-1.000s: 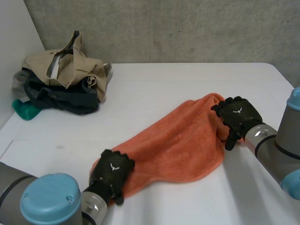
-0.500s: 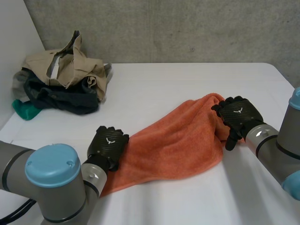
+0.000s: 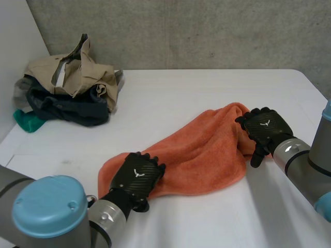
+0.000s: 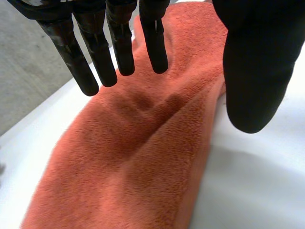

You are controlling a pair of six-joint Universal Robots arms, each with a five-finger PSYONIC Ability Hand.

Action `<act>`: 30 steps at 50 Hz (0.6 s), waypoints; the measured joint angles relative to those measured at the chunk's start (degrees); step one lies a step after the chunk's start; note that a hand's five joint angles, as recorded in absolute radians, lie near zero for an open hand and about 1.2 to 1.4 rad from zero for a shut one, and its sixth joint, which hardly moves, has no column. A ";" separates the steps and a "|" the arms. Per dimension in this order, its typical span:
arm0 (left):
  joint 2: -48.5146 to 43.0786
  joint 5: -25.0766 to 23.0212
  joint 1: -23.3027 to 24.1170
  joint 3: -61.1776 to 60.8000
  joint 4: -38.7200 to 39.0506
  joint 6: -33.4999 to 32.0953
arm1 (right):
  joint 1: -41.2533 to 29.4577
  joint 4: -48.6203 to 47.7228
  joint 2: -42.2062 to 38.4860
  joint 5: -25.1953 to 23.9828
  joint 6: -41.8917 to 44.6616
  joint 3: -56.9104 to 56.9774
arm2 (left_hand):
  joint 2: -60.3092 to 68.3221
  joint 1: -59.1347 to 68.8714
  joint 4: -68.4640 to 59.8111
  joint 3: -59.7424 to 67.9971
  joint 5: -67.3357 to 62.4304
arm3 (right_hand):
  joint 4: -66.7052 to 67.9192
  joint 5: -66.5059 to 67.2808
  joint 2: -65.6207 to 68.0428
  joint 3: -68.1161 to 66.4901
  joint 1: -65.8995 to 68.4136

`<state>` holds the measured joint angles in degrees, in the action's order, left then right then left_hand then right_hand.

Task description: Fold the laundry.

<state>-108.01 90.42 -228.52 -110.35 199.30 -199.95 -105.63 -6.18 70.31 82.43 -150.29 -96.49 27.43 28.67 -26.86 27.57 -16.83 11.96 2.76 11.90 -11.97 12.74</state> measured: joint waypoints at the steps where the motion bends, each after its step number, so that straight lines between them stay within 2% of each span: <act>1: -0.59 -0.05 0.13 0.28 0.17 0.06 | 0.00 0.00 0.00 0.00 0.00 -0.03 | 0.00 0.00 0.00 0.00 -0.09 | 0.00 0.00 0.00 0.00 0.00; 8: -7.99 0.06 0.90 4.74 1.61 -0.15 | 0.00 -0.11 0.00 -0.01 0.10 -0.40 | 1.91 0.69 -2.80 1.73 -3.05 | 0.00 0.00 0.00 0.00 0.00; 13: -11.04 0.23 0.70 7.67 1.81 -0.28 | -0.01 -0.18 0.00 0.00 0.21 -0.51 | 8.96 8.67 -9.71 8.76 -9.65 | 0.00 0.00 0.00 0.00 0.00; 19: -12.01 0.35 0.11 10.32 1.87 -0.04 | -0.01 -0.23 -0.02 0.00 0.30 -0.54 | 17.23 16.37 -17.72 17.05 -17.40 | 0.00 0.00 0.00 0.00 0.00; 26: -12.70 0.36 -0.48 12.35 2.20 0.02 | 0.06 -0.22 -0.04 -0.07 0.39 -0.57 | 18.49 17.07 -18.97 18.28 -18.57 | 0.00 0.00 0.02 0.00 0.00; 30: -14.03 0.37 -0.62 13.31 2.43 -0.17 | 0.07 0.00 -0.01 -0.04 0.44 -0.62 | 26.19 25.21 -26.29 26.01 -25.87 | 0.00 0.00 0.00 0.00 0.00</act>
<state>-122.04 90.78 -229.14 -97.04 201.73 -200.12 -105.56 -6.17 70.30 82.39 -149.85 -97.10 53.63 53.88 -53.15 53.57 -42.70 11.96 2.76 11.90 -11.97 12.74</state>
